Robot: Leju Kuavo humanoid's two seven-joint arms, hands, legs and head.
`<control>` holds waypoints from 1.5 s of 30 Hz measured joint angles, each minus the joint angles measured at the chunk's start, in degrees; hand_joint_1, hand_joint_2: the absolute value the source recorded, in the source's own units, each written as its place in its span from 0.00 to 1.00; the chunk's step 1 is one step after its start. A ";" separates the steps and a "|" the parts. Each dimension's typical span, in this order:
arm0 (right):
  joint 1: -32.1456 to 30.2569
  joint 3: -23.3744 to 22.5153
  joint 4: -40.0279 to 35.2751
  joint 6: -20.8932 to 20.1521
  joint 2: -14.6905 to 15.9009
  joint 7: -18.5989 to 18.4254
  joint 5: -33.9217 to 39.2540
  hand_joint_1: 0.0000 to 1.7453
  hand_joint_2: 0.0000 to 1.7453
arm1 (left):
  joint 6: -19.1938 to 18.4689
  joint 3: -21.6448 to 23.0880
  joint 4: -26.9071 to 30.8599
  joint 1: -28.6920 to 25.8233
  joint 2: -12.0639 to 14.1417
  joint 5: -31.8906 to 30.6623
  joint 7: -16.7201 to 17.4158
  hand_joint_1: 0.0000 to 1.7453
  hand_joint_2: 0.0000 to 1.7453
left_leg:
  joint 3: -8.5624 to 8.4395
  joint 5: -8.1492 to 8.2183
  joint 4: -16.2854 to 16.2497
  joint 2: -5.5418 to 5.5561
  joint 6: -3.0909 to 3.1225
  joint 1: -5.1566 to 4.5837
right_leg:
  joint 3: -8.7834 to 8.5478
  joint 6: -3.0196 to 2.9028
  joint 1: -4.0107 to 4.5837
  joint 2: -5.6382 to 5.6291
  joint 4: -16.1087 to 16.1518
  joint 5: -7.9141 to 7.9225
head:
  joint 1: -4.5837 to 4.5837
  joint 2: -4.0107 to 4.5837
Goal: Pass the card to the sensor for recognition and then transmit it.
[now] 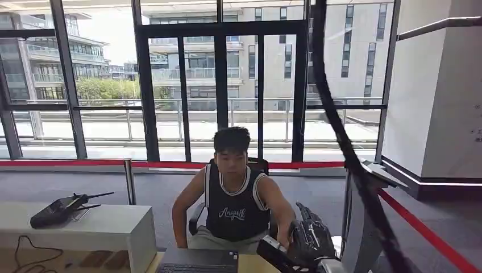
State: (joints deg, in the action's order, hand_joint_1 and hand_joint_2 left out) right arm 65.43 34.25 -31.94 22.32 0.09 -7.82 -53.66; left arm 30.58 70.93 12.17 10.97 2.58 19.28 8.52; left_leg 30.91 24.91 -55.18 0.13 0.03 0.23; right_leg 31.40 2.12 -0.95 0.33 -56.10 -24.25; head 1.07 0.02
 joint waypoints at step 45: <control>-31.87 -13.40 -18.32 17.55 29.09 -13.57 -15.26 0.00 0.00 | 3.37 -0.79 -0.02 -4.25 0.66 6.10 -0.59 0.00 0.00 | -0.19 0.29 -0.11 0.07 0.25 -0.01 | -0.30 0.09 -0.01 0.05 0.31 -0.05 | -0.02 0.00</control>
State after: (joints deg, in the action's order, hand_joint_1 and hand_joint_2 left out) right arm 33.57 20.84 -50.25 39.87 29.18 -21.40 -68.92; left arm 33.94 70.14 12.15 6.72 3.24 25.38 7.93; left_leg 30.72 25.20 -55.29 0.20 0.27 0.21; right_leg 31.09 2.21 -0.96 0.38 -55.78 -24.30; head 1.05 0.02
